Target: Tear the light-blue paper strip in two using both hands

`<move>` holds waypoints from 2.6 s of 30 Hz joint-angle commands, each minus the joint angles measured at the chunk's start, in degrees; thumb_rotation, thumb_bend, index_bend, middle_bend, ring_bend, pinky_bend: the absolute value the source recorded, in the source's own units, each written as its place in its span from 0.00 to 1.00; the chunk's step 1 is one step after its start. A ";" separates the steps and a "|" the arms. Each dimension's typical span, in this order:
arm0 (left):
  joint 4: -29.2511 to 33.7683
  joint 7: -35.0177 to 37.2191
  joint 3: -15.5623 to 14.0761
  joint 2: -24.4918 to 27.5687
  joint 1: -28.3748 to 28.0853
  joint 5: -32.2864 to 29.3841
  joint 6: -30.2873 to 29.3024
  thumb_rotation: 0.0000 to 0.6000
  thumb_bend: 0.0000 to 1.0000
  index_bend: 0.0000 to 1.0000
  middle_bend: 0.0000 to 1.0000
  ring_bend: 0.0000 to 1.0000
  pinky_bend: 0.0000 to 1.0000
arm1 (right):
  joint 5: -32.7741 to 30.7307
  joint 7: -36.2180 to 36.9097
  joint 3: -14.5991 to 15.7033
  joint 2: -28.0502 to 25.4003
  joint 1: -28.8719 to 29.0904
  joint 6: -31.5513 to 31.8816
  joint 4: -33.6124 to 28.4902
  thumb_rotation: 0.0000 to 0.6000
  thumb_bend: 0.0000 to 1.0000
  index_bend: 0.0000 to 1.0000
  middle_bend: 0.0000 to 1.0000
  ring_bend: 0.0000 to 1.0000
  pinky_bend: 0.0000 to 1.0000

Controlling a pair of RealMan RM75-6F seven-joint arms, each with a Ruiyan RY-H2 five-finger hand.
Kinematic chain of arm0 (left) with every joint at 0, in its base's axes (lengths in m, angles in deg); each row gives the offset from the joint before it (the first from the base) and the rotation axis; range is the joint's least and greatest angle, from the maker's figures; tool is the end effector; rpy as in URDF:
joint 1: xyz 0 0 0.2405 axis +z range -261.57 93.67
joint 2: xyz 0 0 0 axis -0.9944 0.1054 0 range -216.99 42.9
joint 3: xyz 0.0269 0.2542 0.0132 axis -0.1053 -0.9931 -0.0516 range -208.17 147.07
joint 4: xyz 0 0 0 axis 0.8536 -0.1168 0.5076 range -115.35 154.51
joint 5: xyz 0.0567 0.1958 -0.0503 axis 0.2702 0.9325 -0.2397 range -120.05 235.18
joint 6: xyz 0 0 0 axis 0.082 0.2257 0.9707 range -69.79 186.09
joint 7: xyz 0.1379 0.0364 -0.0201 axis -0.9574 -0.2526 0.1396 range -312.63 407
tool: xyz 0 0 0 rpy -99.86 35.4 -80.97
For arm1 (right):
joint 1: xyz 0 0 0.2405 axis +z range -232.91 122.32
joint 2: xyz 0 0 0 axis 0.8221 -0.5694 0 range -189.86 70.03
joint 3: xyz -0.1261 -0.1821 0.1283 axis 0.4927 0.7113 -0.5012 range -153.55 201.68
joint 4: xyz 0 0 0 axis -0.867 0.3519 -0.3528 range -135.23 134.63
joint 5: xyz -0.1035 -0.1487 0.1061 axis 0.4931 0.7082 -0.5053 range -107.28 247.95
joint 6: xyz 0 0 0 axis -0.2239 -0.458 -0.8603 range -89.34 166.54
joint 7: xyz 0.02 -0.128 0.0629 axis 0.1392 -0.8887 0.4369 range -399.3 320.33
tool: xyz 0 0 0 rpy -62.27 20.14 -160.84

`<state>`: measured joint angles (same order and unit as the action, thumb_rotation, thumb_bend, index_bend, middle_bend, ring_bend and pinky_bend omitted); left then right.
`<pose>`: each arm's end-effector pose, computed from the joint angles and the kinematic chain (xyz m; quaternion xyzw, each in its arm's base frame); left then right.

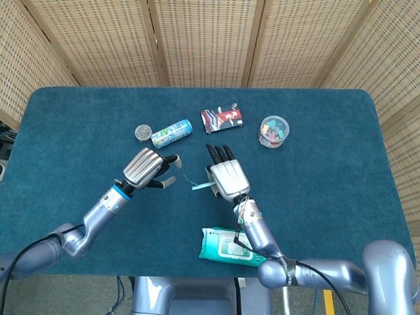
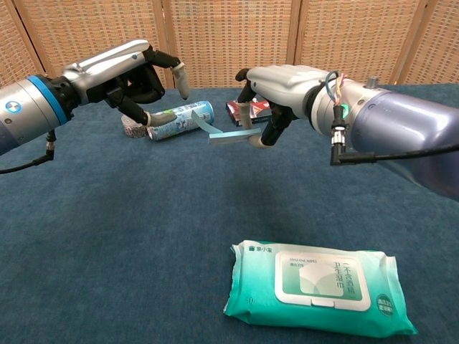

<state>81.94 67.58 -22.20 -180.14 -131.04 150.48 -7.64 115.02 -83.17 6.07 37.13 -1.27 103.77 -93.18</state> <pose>-0.1260 0.3777 0.0007 -0.7301 -0.3083 -0.5380 0.2871 -0.0392 -0.3473 -0.0318 0.7286 -0.3506 0.3891 0.4414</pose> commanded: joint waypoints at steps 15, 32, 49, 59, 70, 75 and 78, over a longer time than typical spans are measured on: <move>4.89 -3.49 1.48 -0.01 -1.98 -5.09 4.70 1.00 0.35 0.52 0.97 0.98 0.95 | -0.45 0.16 0.24 -1.34 0.29 1.13 -1.41 1.00 0.54 0.62 0.01 0.00 0.00; 7.77 -7.39 2.47 -0.82 -3.33 -8.40 7.01 1.00 0.39 0.55 0.97 0.98 0.95 | -1.16 1.02 0.47 -2.57 0.50 1.29 -1.87 1.00 0.57 0.62 0.01 0.00 0.00; 10.30 -11.47 3.52 -1.11 -3.47 -12.01 8.39 1.00 0.55 0.65 0.97 0.98 0.96 | -0.87 1.94 0.95 -3.43 0.42 1.49 -2.52 1.00 0.57 0.62 0.01 0.00 0.00; 10.16 -12.51 3.62 -1.48 -3.57 -12.88 8.83 1.00 0.84 0.73 0.97 0.98 0.96 | -0.54 2.00 1.19 -3.81 0.46 1.82 -2.99 1.00 0.57 0.62 0.01 0.00 0.00; 9.23 -13.08 3.68 -1.99 -3.48 -12.73 8.01 1.00 0.95 0.80 0.97 0.98 0.96 | 0.06 2.48 1.52 -4.53 0.19 1.97 -3.04 1.00 0.57 0.62 0.01 0.00 0.00; 8.13 -12.53 3.00 -0.49 -2.48 -12.63 7.68 1.00 0.95 0.81 0.97 0.98 0.96 | 0.34 2.72 1.60 -5.30 -0.09 2.05 -2.75 1.00 0.57 0.62 0.01 0.00 0.00; 6.72 -11.03 2.08 1.42 -0.99 -12.27 6.90 1.00 0.95 0.81 0.97 0.98 0.96 | 0.36 3.16 1.63 -5.79 -0.32 1.80 -2.09 1.00 0.57 0.62 0.01 0.00 0.00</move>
<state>89.35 55.76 -19.61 -179.54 -132.74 137.99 -0.32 115.37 -80.13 7.68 31.45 -1.52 105.67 -95.41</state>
